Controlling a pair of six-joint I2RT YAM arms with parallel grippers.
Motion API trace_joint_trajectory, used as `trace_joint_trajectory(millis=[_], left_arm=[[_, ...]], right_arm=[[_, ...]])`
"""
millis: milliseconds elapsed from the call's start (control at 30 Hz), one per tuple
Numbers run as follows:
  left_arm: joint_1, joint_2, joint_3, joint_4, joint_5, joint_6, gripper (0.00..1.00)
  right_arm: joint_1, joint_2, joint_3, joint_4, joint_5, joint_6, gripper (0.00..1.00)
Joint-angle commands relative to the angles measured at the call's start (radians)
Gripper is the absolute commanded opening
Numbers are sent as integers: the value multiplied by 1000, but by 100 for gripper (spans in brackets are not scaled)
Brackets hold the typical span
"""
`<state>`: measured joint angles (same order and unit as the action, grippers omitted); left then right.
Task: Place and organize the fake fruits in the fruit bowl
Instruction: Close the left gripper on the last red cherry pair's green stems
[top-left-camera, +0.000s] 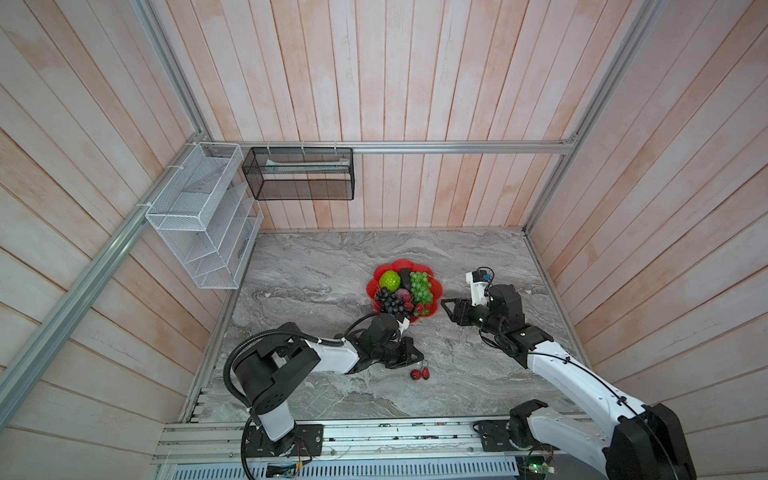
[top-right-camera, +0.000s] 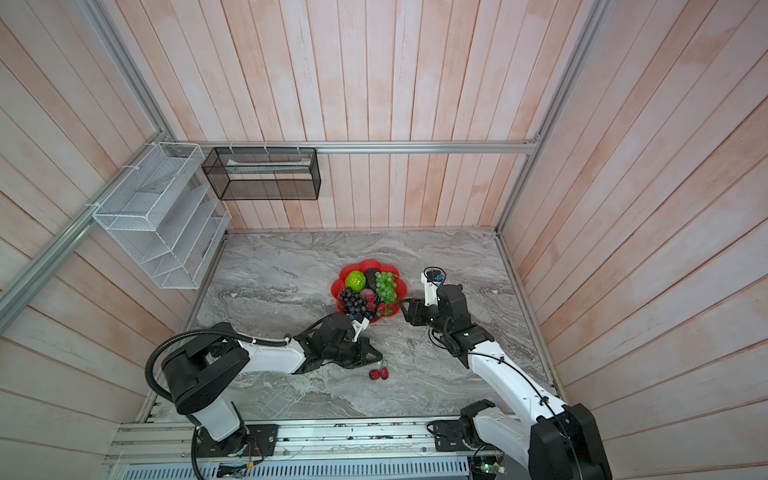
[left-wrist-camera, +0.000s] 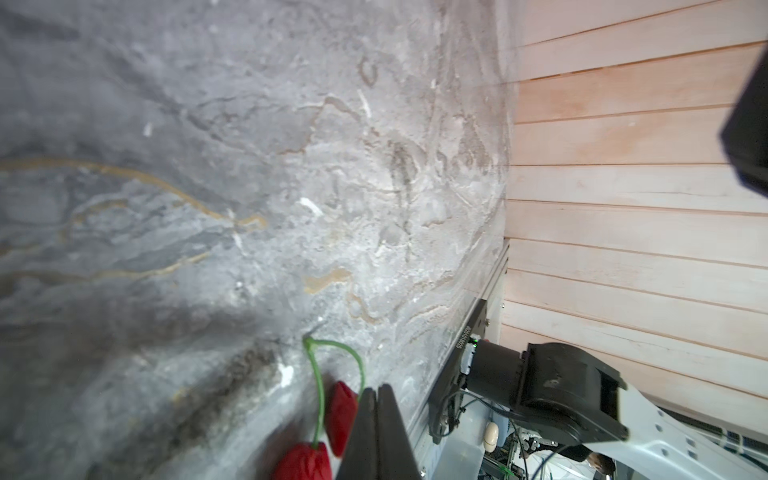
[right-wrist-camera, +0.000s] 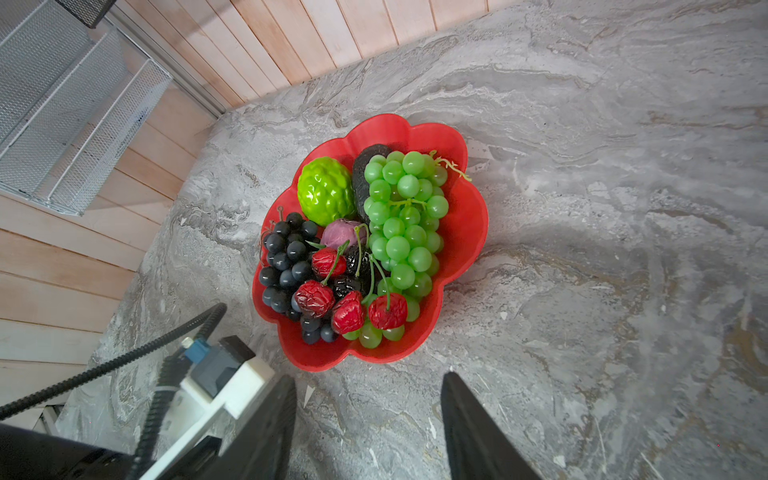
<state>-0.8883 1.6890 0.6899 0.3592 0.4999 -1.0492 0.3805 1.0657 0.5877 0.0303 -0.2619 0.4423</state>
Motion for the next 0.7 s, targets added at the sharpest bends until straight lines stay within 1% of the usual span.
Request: trace_joint_trajectory(millis=[0,67,100,167,267,333,400,467,667], left_arm=[[7,-71,16,-94,-19,60,0],[8,-81,32,-149,-21,92,0],[8,-72,50,-187,-25,110,2],[7,-43,91,-270,-35,146,15],[-2,-6,141,-348,-36,181,32],[-15,11,174,-400,-62,202,46],[-23,27,197,-435,-80,219,54],[-30,51,220,-463,-84,235,59],[-53,123,256,-463,-41,238,60]], right_arm=[[-1,-6,-4,16,16,4,56],[0,-3,-6,15,11,8,56],[-1,-1,-8,15,5,8,56],[-2,3,-11,-4,-5,4,56],[-1,-3,-17,-65,-27,-15,57],[0,-25,-45,-86,-38,-16,58],[-1,-47,-77,-110,-48,-14,59],[-1,-70,-109,-129,-59,-12,59],[-1,-116,-167,-114,-46,10,59]])
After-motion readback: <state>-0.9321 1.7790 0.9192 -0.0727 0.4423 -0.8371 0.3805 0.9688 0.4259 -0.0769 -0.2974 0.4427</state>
